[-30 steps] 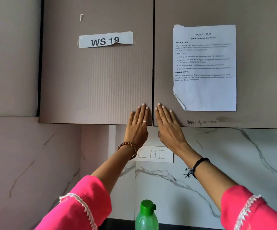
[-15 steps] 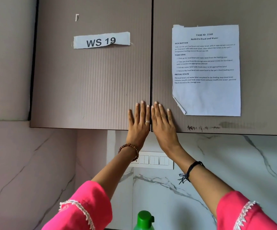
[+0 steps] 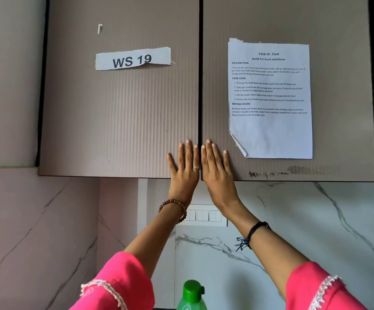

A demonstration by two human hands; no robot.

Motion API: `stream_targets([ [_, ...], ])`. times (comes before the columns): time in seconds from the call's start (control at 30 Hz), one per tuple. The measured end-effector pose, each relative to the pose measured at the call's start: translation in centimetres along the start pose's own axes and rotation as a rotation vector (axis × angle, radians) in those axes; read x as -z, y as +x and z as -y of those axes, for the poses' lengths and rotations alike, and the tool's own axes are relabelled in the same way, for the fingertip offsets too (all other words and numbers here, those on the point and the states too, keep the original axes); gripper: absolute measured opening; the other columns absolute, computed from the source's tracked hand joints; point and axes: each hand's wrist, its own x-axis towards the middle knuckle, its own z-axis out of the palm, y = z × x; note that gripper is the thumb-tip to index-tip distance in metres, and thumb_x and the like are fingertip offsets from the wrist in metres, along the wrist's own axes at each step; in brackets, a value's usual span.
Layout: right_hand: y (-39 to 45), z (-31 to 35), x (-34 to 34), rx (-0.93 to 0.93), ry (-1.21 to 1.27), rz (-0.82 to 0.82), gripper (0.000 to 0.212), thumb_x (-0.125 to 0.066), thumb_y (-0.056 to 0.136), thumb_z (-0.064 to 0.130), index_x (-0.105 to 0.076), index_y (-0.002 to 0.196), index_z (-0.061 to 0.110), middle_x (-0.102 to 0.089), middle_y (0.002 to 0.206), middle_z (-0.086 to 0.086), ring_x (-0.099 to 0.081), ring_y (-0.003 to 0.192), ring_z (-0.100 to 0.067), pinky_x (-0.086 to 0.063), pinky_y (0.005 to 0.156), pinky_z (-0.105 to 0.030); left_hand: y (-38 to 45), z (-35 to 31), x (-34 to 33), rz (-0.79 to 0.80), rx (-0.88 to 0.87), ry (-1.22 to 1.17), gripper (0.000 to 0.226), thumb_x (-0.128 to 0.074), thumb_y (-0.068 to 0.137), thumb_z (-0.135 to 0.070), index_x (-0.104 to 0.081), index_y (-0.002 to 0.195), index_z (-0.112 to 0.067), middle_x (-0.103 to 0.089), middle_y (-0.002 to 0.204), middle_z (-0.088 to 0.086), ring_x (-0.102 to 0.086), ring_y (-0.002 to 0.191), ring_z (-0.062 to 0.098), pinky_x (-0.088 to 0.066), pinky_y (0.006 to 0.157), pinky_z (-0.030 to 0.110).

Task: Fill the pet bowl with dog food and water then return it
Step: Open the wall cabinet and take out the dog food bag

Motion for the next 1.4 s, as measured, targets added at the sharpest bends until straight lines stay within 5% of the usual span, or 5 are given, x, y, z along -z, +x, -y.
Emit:
stream_targets([
  [0.53, -0.9, -1.3, 7.5, -0.038, 0.063, -0.081, 0.071, 0.01, 0.094, -0.005, -0.047, 0.135, 0.003, -0.047, 0.141, -0.014, -0.046, 0.13, -0.025, -0.046, 0.1, -0.041, 0.9, -0.1, 0.7, 0.178, 0.057, -0.071, 0.051, -0.004, 0.097, 0.001, -0.031, 0.138, -0.009, -0.048, 0.141, 0.009, -0.046, 0.13, 0.025, -0.042, 0.099, 0.052],
  [1.03, -1.1, -1.6, 8.8, -0.051, 0.079, -0.018, 0.073, 0.013, 0.092, -0.006, -0.043, 0.138, 0.002, -0.044, 0.144, -0.014, -0.043, 0.132, -0.025, -0.045, 0.101, -0.041, 1.5, 0.7, 1.6, 0.494, 0.003, -0.144, 0.076, -0.057, 0.074, -0.004, -0.025, 0.143, -0.006, -0.036, 0.146, 0.02, -0.036, 0.135, 0.036, -0.034, 0.1, 0.062],
  [1.17, -1.2, -1.5, 8.7, -0.057, 0.07, 0.008, 0.074, 0.015, 0.091, -0.006, -0.041, 0.139, 0.002, -0.042, 0.145, -0.014, -0.041, 0.134, -0.025, -0.044, 0.103, -0.043, 2.1, 1.2, 3.8, 0.619, 0.007, -0.374, 0.082, -0.05, 0.09, -0.018, 0.008, 0.148, -0.015, 0.013, 0.156, 0.014, 0.01, 0.145, 0.031, -0.002, 0.111, 0.066],
  [1.27, -1.3, -1.5, 8.7, -0.066, 0.074, 0.019, 0.075, 0.015, 0.09, -0.006, -0.04, 0.14, 0.002, -0.04, 0.147, -0.015, -0.039, 0.135, -0.026, -0.041, 0.105, -0.043, 3.1, 1.6, 6.2, 0.573, 0.179, -0.858, 0.066, -0.04, 0.095, -0.038, -0.006, 0.149, -0.02, -0.007, 0.158, 0.009, -0.01, 0.145, 0.025, -0.008, 0.115, 0.056],
  [1.4, -1.6, -1.5, 8.5, -0.075, 0.113, -0.014, 0.065, -0.006, 0.085, -0.013, -0.035, 0.142, 0.0, -0.035, 0.149, -0.016, -0.035, 0.138, -0.027, -0.039, 0.106, -0.047, 4.2, 1.3, 9.8, 0.384, 0.402, -1.485, 0.046, -0.027, 0.102, -0.033, -0.032, 0.144, -0.015, -0.041, 0.146, 0.009, -0.038, 0.134, 0.016, -0.029, 0.099, 0.002],
])
